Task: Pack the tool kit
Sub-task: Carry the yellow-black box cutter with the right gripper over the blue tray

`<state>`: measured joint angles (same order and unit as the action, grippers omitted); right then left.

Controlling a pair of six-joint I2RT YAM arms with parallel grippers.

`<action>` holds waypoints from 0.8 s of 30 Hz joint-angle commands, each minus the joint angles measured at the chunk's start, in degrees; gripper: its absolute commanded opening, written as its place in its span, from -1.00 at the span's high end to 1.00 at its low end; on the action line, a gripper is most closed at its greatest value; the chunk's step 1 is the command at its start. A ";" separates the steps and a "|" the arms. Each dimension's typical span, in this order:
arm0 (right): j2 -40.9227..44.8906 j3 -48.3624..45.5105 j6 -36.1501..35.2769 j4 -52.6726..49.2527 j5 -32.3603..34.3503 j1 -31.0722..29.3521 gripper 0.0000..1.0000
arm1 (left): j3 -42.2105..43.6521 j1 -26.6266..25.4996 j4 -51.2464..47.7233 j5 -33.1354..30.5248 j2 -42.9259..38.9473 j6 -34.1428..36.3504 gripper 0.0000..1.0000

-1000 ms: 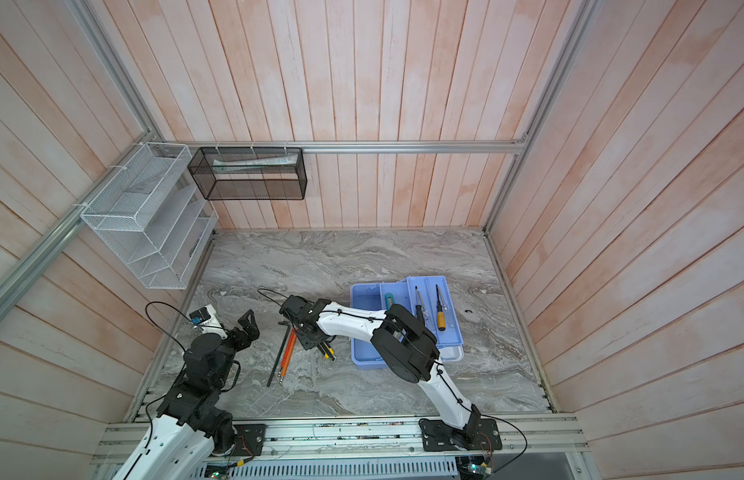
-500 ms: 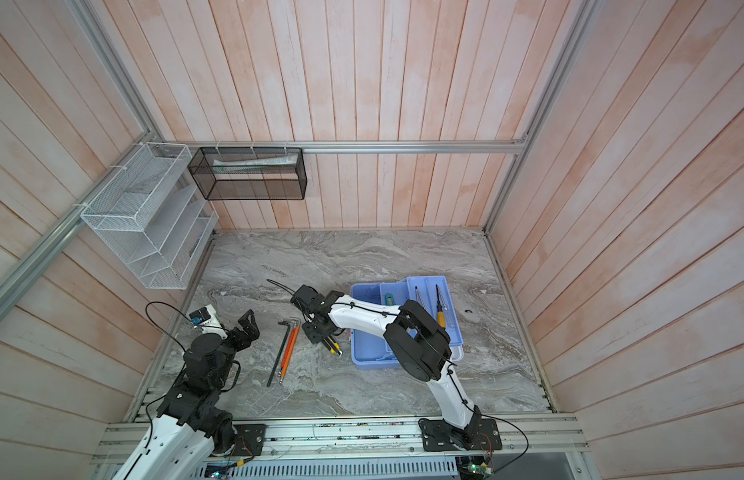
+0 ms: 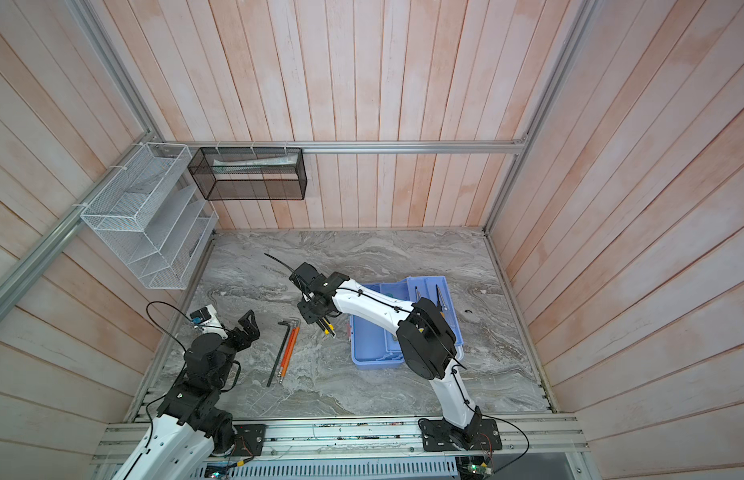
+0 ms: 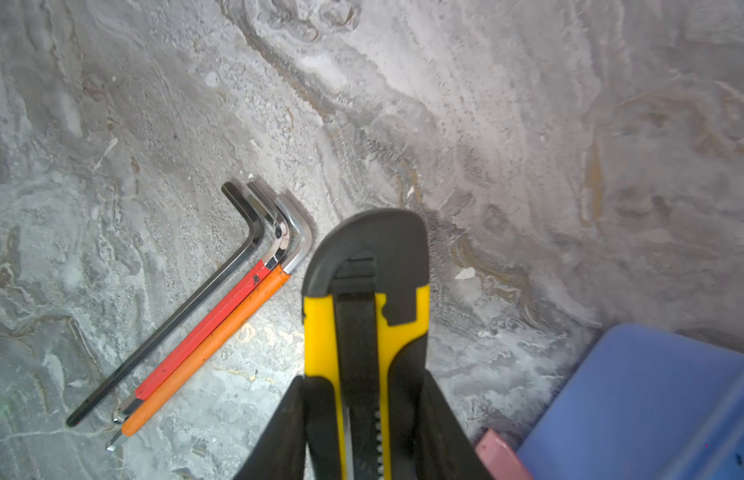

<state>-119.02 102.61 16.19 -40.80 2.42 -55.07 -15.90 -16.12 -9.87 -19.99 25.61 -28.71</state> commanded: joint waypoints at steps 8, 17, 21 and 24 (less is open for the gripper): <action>7.15 1.50 3.85 -4.96 -1.54 4.24 0.95 | 0.90 0.30 0.10 -0.13 -0.57 0.25 -1.00; 14.58 -4.78 5.59 -6.87 4.02 8.25 1.00 | 0.88 0.26 0.34 0.14 -0.46 0.35 -1.00; 19.69 -10.51 6.73 -6.36 5.49 11.21 1.00 | 0.97 0.30 0.23 0.11 -0.51 0.33 -1.00; 23.64 -15.55 8.11 -5.73 7.12 13.08 1.00 | 0.97 0.30 0.29 0.04 -0.60 0.36 -1.00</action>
<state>-98.15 89.89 22.35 -46.30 6.72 -42.76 -15.84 -16.12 -9.87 -19.99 25.28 -28.71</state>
